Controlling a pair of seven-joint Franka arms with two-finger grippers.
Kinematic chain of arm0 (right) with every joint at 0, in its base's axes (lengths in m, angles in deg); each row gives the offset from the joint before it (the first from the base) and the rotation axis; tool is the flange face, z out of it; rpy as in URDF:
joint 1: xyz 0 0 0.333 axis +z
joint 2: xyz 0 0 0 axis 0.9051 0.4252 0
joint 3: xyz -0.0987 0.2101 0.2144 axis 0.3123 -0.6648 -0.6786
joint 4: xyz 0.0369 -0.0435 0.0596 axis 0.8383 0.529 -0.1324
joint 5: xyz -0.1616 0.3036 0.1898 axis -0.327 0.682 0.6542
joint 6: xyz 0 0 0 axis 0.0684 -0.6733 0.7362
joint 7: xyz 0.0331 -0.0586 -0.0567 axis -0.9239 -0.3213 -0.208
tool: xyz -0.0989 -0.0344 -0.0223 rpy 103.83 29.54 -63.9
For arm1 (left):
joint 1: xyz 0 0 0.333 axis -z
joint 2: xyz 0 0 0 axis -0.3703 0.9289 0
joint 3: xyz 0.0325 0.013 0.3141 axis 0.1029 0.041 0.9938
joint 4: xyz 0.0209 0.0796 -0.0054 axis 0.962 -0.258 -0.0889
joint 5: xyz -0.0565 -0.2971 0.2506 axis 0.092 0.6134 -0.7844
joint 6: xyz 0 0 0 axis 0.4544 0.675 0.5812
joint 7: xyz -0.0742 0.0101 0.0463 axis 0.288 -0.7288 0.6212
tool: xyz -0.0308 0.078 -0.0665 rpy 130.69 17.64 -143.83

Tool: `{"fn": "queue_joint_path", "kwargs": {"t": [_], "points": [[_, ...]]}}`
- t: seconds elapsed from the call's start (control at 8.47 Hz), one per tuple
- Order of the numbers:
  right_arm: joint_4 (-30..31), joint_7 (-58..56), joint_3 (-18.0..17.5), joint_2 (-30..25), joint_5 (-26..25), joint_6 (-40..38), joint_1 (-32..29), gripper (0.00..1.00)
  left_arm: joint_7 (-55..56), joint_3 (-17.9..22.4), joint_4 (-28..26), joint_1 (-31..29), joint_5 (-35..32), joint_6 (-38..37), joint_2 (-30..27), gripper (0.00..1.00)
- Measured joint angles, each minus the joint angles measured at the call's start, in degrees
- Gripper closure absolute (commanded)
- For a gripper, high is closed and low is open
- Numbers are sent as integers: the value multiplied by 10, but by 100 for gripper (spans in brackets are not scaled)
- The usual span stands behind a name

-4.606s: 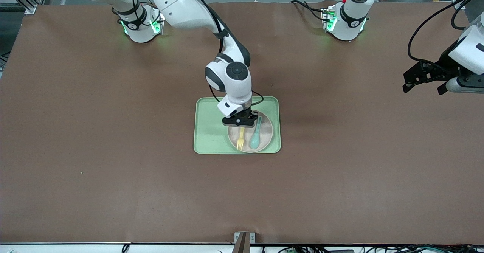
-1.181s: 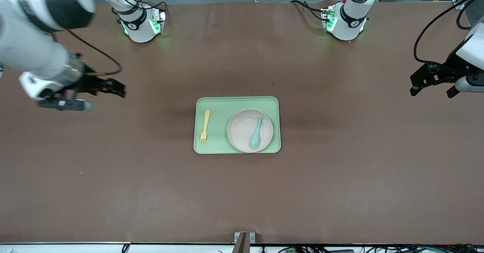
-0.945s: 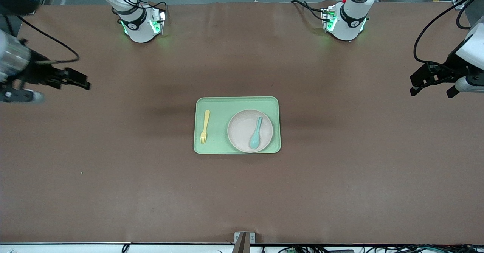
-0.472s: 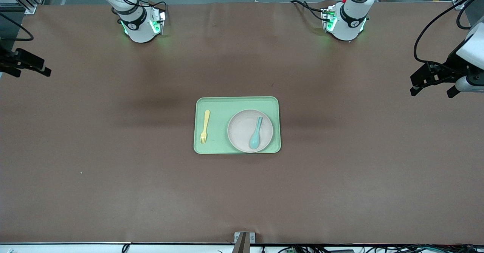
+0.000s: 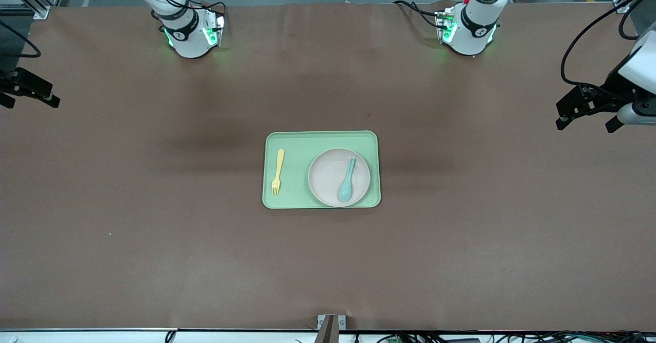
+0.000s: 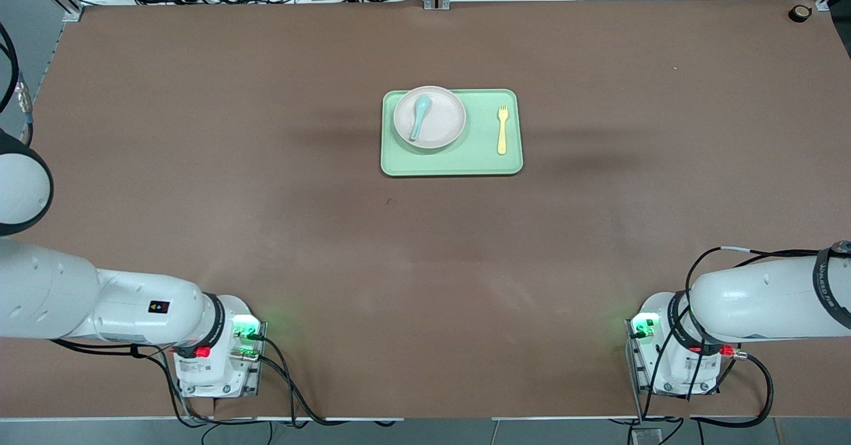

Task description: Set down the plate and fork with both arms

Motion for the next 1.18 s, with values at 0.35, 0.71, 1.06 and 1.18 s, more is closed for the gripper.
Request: {"fn": "queue_joint_path", "kwargs": {"t": [0.35,0.71,1.06,1.18], "points": [[-5,2,-51,3,-4,0,-20,0,0,0,0,0,0,0,-1,0],[-5,2,-54,8,-6,0,-25,0,0,0,0,0,0,0,-1,0],[-5,2,-54,8,-6,-1,-25,0,0,0,0,0,0,0,-1,0],[-5,2,-55,10,-6,-1,-25,0,0,0,0,0,0,0,-1,0]]}}
